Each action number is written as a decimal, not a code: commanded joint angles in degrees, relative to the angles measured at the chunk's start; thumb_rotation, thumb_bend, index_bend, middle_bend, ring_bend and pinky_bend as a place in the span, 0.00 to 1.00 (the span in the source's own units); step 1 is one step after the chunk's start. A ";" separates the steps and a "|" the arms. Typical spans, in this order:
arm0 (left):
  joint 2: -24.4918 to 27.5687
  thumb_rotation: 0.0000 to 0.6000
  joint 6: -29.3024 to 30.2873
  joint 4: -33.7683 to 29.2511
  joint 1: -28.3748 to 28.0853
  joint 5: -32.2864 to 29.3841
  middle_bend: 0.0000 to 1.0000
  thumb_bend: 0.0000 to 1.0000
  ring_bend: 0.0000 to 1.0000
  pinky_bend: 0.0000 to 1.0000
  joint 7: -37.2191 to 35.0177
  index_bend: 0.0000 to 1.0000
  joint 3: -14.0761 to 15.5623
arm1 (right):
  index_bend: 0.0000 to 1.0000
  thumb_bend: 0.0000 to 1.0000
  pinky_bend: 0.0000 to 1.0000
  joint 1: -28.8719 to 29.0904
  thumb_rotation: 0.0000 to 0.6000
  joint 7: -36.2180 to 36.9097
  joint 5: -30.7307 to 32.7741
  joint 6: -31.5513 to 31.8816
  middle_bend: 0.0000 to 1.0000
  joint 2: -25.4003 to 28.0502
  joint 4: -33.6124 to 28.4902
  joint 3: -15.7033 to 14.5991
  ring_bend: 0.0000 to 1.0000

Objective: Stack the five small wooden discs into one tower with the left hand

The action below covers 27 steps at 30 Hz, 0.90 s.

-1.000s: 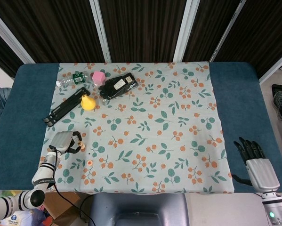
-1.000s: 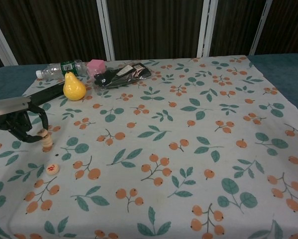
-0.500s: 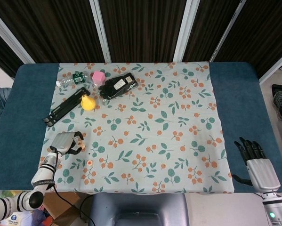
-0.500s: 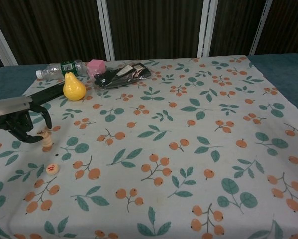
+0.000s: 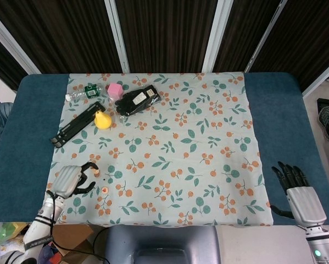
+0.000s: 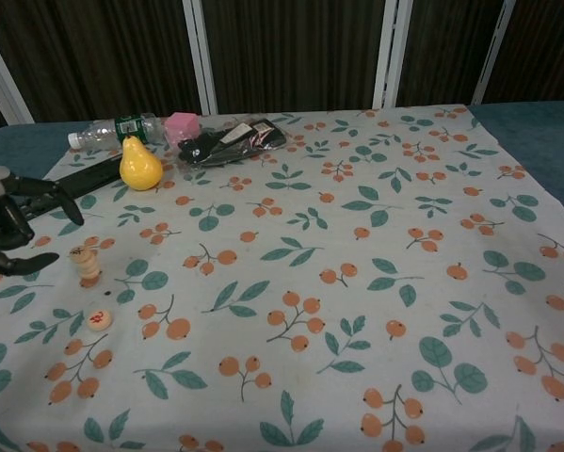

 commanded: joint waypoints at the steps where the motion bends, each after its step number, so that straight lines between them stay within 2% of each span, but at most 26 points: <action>1: -3.71 1.00 2.69 3.96 3.04 3.08 1.00 0.37 1.00 1.00 -1.61 0.40 2.66 | 0.00 0.08 0.00 -0.03 1.00 -0.10 -0.28 0.07 0.00 -0.09 0.05 -0.15 0.00; 5: -5.07 1.00 2.36 5.41 3.41 2.81 1.00 0.37 1.00 1.00 -1.74 0.38 2.92 | 0.00 0.08 0.00 -0.04 1.00 -0.14 -0.45 0.11 0.00 -0.14 0.05 -0.22 0.00; 10: -11.01 1.00 0.87 12.26 4.14 1.79 1.00 0.38 1.00 1.00 -1.54 0.36 2.97 | 0.00 0.08 0.00 -0.26 1.00 0.36 -0.87 0.66 0.00 -0.02 0.09 -0.33 0.00; 17: -14.77 1.00 0.47 16.87 4.80 2.41 1.00 0.38 1.00 1.00 -1.41 0.36 2.64 | 0.00 0.08 0.00 -0.27 1.00 0.77 -1.07 0.73 0.00 0.11 0.26 -0.36 0.00; 27: -16.00 1.00 -0.12 18.10 5.01 3.27 1.00 0.38 1.00 1.00 -1.69 0.37 1.82 | 0.00 0.08 0.00 -0.29 1.00 0.77 -1.04 0.71 0.00 0.13 0.29 -0.32 0.00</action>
